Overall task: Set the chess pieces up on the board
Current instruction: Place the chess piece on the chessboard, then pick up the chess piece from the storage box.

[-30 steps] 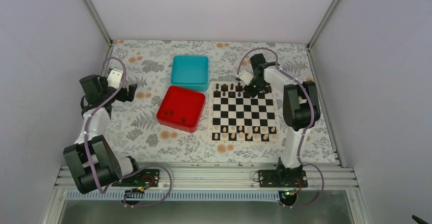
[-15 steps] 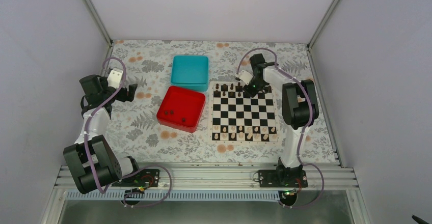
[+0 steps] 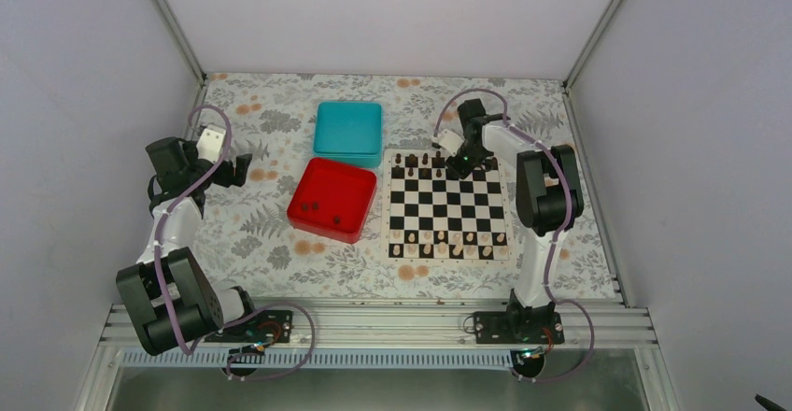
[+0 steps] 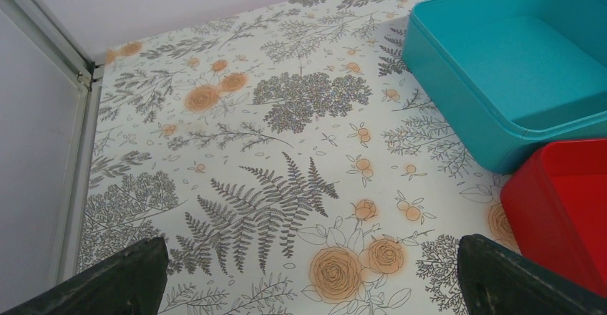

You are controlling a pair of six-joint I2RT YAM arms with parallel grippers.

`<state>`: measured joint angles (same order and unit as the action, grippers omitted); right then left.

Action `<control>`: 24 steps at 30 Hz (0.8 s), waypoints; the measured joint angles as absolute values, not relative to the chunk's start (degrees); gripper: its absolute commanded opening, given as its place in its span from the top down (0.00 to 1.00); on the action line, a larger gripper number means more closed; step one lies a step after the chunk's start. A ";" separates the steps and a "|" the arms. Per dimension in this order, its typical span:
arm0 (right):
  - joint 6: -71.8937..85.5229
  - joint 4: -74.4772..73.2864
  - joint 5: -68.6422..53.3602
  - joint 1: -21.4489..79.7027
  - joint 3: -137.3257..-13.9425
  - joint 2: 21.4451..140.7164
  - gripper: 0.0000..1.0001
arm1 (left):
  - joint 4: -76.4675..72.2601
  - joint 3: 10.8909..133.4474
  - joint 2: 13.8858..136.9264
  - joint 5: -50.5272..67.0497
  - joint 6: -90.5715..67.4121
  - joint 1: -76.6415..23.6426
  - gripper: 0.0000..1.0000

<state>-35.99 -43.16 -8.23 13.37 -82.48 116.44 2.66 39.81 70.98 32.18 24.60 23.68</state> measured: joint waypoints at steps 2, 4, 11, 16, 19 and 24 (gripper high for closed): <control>-36.01 -43.48 -8.27 13.37 -82.59 116.44 0.76 | 2.66 39.81 70.98 32.18 24.62 23.68 0.00; -35.99 -43.90 -8.29 13.37 -82.87 116.42 0.75 | 2.66 39.81 70.98 32.18 24.62 23.68 0.00; -36.03 -47.44 -8.54 13.37 -86.00 115.00 0.73 | 2.66 39.81 70.98 32.18 24.60 23.68 0.00; -36.03 -51.94 -9.08 13.54 -89.52 111.83 0.72 | 2.66 39.81 70.98 32.18 24.62 23.68 0.00; -36.03 -55.88 -9.76 14.74 -93.47 109.91 0.69 | 2.66 39.81 70.98 32.18 24.62 23.68 0.00; -35.59 -59.42 -9.67 24.14 -101.84 107.31 0.60 | 2.68 39.81 70.98 32.21 24.62 23.68 0.00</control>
<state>-35.59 -59.42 -9.67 24.14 -101.84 107.31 2.68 39.81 70.98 32.21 24.62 23.68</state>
